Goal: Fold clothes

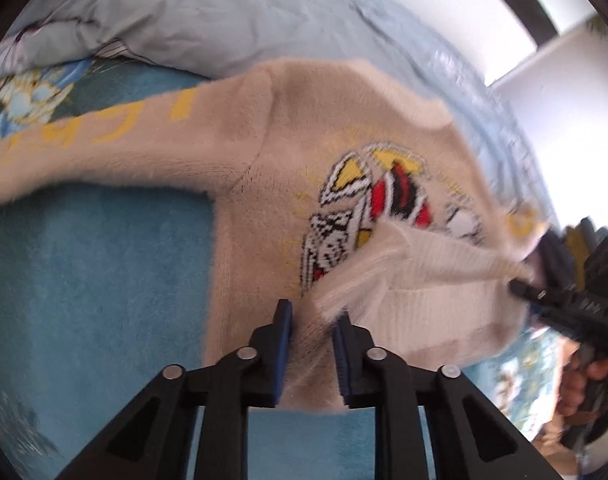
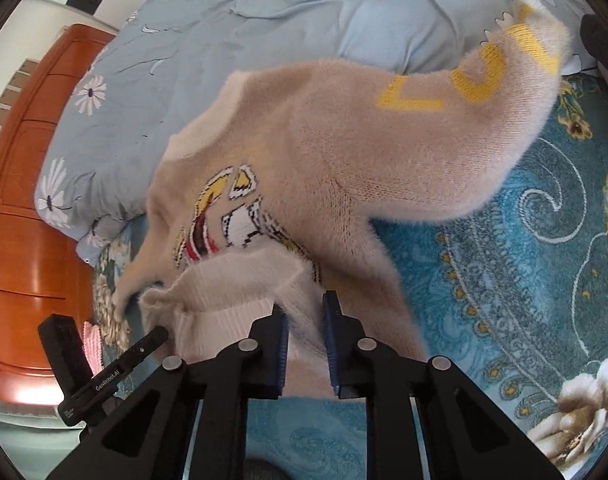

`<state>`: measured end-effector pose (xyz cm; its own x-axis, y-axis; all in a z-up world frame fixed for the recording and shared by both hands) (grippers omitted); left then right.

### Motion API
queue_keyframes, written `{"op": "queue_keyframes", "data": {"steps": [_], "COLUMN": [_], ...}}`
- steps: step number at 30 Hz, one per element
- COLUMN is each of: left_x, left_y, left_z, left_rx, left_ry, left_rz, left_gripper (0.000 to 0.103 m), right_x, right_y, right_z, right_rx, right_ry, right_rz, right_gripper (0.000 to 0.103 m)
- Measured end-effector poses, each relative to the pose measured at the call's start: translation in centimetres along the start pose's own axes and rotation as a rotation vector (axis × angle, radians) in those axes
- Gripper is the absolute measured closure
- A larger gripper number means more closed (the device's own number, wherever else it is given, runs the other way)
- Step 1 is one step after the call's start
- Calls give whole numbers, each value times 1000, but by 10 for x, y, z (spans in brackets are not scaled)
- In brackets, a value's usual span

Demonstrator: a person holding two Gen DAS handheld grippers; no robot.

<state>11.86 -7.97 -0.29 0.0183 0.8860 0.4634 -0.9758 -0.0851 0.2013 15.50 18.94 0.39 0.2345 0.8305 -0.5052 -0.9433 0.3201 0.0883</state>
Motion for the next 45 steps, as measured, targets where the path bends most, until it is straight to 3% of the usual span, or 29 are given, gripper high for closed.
{"op": "queue_keyframes", "data": {"steps": [4, 6, 12, 18, 24, 31, 34, 36, 41, 45], "left_x": [-9, -15, -53, -78, -99, -101, -100, -100, -96, -83], "left_y": [-20, -34, -95, -124, -131, -124, -123, -122, -110, -80], "left_z": [34, 50, 78, 83, 80, 44, 30, 20, 39, 70], "left_rx": [65, 74, 30, 20, 22, -62, -97, -120, -41, 107], "left_ry": [-112, -133, -84, -43, -38, 1, 38, 63, 149, 132], "left_rz": [53, 53, 79, 183, 251, 270, 267, 265, 219, 235], "left_gripper": [84, 84, 81, 80, 63, 58, 57, 57, 57, 55], "right_x": [1, 0, 15, 27, 32, 44, 51, 60, 83, 104], "right_y": [-16, -27, -70, -99, -109, -89, -76, -57, -11, 21], "right_z": [32, 44, 55, 68, 86, 64, 40, 46, 59, 67], "right_rx": [39, 47, -13, -31, -1, -2, -28, 25, 160, 242], "right_ry": [55, 69, 47, 17, 6, -16, -34, -34, -36, -38], "right_rz": [42, 66, 114, 143, 173, 97, 51, 5, -111, -206], "right_gripper": [89, 89, 89, 87, 81, 56, 55, 55, 55, 51]}}
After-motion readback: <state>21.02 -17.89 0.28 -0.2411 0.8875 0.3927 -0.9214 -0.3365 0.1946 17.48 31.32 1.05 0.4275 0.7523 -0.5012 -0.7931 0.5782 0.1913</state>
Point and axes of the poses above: each gripper's, at about its wrist camera, not at the fingertips, and z roughly against the way its jaws point, x to its right, y to its top, the point moved 5 cm from there along -z, roughly the way its jaws point, and after that the axes turned 4 degrees about -x, right-handed, at the moved point
